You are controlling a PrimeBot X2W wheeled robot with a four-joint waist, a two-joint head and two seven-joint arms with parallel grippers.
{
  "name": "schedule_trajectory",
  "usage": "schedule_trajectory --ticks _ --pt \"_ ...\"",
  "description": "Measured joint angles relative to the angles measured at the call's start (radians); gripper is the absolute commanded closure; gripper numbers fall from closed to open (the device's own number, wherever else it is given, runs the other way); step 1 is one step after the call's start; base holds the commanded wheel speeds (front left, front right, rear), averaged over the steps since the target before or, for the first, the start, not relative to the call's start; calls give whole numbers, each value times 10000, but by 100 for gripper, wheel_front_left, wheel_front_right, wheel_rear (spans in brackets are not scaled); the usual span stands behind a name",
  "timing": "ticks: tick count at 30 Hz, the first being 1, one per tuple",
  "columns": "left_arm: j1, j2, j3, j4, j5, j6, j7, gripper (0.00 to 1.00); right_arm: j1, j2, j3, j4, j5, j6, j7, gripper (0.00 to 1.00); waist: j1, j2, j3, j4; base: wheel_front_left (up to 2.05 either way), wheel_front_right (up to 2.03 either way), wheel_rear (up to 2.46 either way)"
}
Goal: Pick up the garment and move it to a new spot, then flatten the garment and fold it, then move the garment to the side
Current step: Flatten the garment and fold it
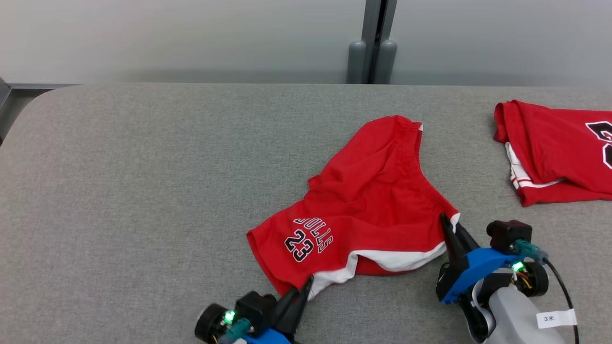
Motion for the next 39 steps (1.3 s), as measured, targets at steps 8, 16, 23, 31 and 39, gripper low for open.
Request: schedule_trajectory --ticks 8,16,23,31,39 --pt "-925 295 917 -1152 96 0 0 100 -539 -136 192 -1308 915 0 -2 100 0 0 166 -212 0 0 0" --pt "-5126 1206 1026 -907 -144 -4 0 100 -4289 -205 656 -740 1824 0 -2 100 2 0 1077 -381 0 0 0" --pt "-9252 1528 727 -161 -1007 -6 0 100 -8090 -169 416 512 2347 0 -2 100 5 2 2091 -482 0 0 0" --pt "-12541 1662 573 825 -1891 -6 0 100 -10739 -128 -100 890 2518 0 -4 100 2 2 2558 -551 0 0 0" --pt "-11655 1720 280 725 -2353 -6 0 100 -9548 82 403 1407 3037 0 -4 100 -1 1 2342 -602 0 0 0"
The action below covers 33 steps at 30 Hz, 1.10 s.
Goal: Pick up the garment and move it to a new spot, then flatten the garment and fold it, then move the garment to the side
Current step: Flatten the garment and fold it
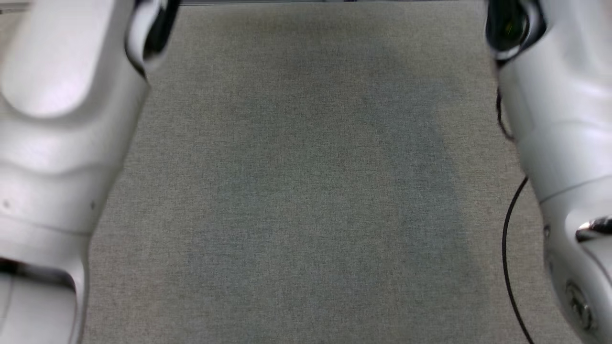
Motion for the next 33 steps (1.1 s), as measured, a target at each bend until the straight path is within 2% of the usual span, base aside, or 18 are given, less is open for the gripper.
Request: schedule_trajectory --ticks 3,6,13,19,26,33 --pt "1342 94 115 -232 36 0 2 100 955 12 309 17 408 -2 2 100 3 1 -43 -2 0 0 0" --pt "2810 54 683 -612 58 0 0 100 1918 33 667 -257 646 -2 2 100 2 1 -158 3 0 0 0" --pt "6227 -259 1154 -1691 844 0 0 100 4684 31 1519 -1175 1406 -2 0 100 1 -1 -791 107 0 0 0" --pt "8996 -245 1705 -2491 1080 0 0 100 7186 -546 2211 -2086 1894 -2 2 100 0 -2 -1564 107 0 0 0" --pt "11751 -169 1935 -3145 1350 0 0 100 10121 -1070 1975 -3482 2550 0 2 100 -1 -4 -2524 36 0 0 0" --pt "13743 -320 1755 -3739 1569 0 2 100 12604 -1101 1601 -4836 2738 -2 2 100 -1 -5 -3274 -136 0 0 0"
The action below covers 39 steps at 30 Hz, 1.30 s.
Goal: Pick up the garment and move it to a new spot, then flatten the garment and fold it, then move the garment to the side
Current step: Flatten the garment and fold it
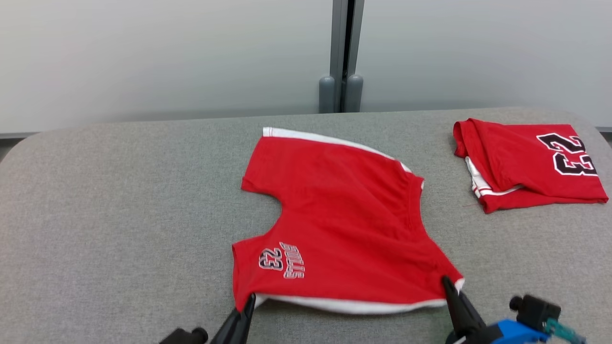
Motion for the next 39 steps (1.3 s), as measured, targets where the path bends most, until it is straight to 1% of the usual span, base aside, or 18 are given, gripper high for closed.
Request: schedule_trajectory --ticks 3,6,10,13,18,21,26,30,34,39 --pt "569 82 -100 -236 117 0 0 100 914 17 -58 -627 -56 0 82 100 0 0 -167 -42 0 0 0" --pt "855 194 -65 -466 150 0 0 100 1475 69 -265 -1156 -213 0 270 100 2 0 -182 -63 0 0 0" --pt "812 502 19 -466 345 0 -2 100 1717 226 -639 -1555 -531 2 535 100 2 1 -179 -91 0 0 0" --pt "377 646 -107 -439 439 0 0 100 1705 351 -805 -1960 -874 2 631 100 3 1 -162 -115 0 0 0" --pt "-845 1099 -230 -203 416 0 -2 100 1372 573 -940 -2606 -1463 0 872 100 4 2 94 -340 0 0 0" --pt "-1845 1455 -497 71 337 0 -2 100 998 719 -1051 -2857 -1549 2 986 100 4 3 373 -527 0 0 0" --pt "-3698 1856 -1016 755 -27 0 69 100 66 961 -1037 -2989 -1576 0 1143 100 5 6 1058 -896 0 0 0" --pt "-5104 2303 -1783 1262 -102 0 90 100 -804 1057 -846 -2727 -1570 0 1151 100 7 7 1560 -1211 0 0 0" --pt "-6329 2608 -2470 1824 -447 0 134 100 -1615 1126 -631 -2293 -1478 0 989 100 5 7 1962 -1426 0 0 0" --pt "-7730 2928 -3145 2677 -986 0 146 100 -2524 1154 -148 -1670 -1012 0 715 100 5 6 2331 -1640 0 0 0"
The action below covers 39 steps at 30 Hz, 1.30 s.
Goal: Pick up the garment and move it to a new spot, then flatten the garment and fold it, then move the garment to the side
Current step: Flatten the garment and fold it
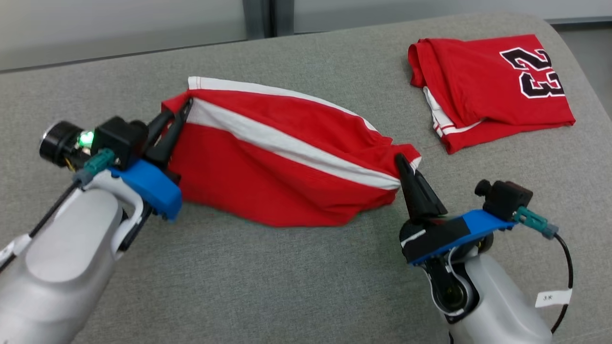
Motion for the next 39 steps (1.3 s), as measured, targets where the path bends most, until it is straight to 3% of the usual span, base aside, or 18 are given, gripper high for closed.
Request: schedule_trajectory --ticks 12,20,21,22,23,24,25,33,39 --pt "-2411 -86 -1463 1607 -888 0 -96 100 -2051 2 842 1592 1202 0 -571 100 -2 -2 712 -209 0 0 0" --pt "-3103 -324 -1862 2104 -1248 0 -119 100 -2932 6 1066 2217 1417 0 -683 100 -2 -1 1094 -281 0 0 0" --pt "-3128 -322 -1860 2142 -1281 0 -119 100 -2992 6 1047 2228 1415 0 -686 74 -1 -1 1145 -290 0 0 0" --pt "-3154 -322 -1862 2197 -1323 0 -119 100 -3057 4 1041 2255 1407 0 -686 16 -1 -1 1193 -294 0 0 0" --pt "-3185 -320 -1870 2253 -1321 0 -119 87 -3111 6 1020 2286 1379 2 -686 0 -1 0 1232 -292 0 0 0" --pt "-3220 -316 -1877 2280 -1319 0 -119 53 -3150 8 984 2295 1321 0 -686 0 0 -1 1265 -286 0 0 0" --pt "-3259 -320 -1873 2291 -1319 0 -119 1 -3199 6 926 2291 1289 0 -688 0 -1 0 1295 -277 0 0 0" --pt "-3301 -203 -1555 2161 -1266 0 -119 0 -3084 10 123 1871 -236 0 -688 0 -2 -3 1199 -154 0 0 0" --pt "-3014 44 -1099 1921 -1101 0 -121 0 -2177 8 -834 754 -2079 0 -690 0 -3 -4 866 -86 0 0 0"
